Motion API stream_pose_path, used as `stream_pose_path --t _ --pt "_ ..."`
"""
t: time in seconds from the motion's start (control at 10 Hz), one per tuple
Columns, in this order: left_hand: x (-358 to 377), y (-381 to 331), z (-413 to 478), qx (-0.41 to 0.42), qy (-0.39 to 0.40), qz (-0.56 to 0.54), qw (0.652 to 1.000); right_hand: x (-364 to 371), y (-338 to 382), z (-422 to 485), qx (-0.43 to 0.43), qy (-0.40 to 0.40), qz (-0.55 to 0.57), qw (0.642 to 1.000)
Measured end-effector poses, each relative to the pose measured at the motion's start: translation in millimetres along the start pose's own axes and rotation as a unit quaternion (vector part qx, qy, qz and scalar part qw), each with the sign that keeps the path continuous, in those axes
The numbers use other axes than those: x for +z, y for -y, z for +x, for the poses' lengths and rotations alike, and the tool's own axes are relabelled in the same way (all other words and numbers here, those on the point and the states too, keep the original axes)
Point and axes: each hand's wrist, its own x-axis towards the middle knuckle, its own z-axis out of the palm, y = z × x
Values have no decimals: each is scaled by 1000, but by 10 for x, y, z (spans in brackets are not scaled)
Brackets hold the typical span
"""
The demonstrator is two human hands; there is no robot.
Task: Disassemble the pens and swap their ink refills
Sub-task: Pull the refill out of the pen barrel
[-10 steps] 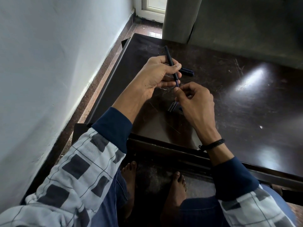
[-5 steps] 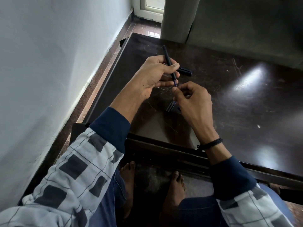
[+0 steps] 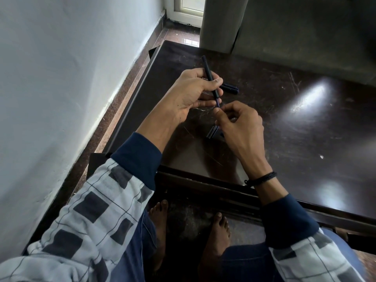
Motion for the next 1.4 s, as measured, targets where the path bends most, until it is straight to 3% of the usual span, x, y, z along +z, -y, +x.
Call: stream_pose_path --t 1.4 --pt "3 -14 -9 0 1 4 1000 0 7 -11 5 7 3 1000"
